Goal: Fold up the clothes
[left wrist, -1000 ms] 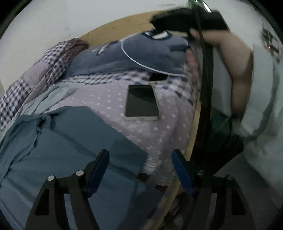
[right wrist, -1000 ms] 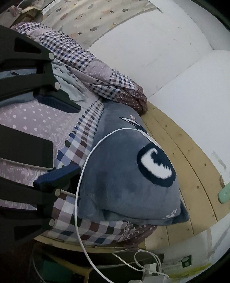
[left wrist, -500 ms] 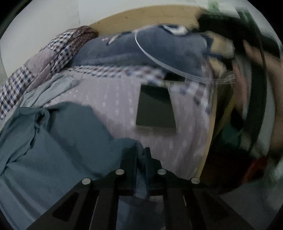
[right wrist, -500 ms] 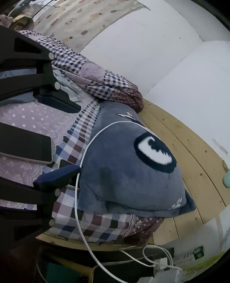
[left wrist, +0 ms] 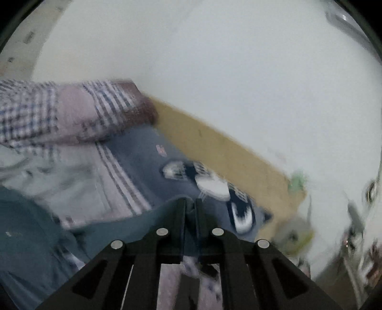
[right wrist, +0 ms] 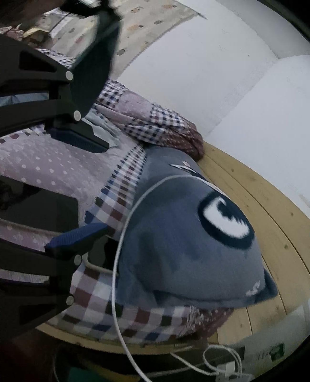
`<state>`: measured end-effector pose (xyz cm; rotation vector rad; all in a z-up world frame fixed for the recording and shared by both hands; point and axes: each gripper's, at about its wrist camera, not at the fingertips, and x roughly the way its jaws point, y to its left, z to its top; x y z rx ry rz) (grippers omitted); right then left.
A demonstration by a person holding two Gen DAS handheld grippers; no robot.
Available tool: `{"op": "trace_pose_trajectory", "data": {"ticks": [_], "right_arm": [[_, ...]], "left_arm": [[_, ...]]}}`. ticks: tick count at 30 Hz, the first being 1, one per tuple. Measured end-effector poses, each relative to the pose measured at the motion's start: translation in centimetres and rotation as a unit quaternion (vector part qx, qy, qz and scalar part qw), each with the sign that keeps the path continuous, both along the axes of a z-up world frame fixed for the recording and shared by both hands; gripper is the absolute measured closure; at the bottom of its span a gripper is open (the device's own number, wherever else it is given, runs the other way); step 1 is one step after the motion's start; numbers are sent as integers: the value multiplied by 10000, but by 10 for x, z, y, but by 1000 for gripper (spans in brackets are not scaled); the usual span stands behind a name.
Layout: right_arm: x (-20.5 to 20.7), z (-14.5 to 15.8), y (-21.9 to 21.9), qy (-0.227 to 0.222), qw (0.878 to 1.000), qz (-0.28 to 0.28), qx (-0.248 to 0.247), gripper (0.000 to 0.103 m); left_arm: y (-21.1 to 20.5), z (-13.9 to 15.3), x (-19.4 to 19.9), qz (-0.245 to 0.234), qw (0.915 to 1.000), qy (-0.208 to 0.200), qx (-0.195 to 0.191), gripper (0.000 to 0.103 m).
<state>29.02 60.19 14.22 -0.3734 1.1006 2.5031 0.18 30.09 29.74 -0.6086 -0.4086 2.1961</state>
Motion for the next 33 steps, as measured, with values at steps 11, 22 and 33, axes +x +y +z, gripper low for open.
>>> {"op": "trace_pose_trajectory", "data": {"ticks": [11,22,33], "right_arm": [[-47,5,-47,2,9916,1241,377,38],[-89,11,-131,-485,9569,2412,1546,38],[-147,-6,-211,-870,9226,3228,1924,38]], "left_arm": [[-215,56,-40,2315,9633,17,1356,98],[-356,-45,-44,3579,9247,-879,951,98],[-328,-99,-26,2067,9648,-1504,625,98]]}}
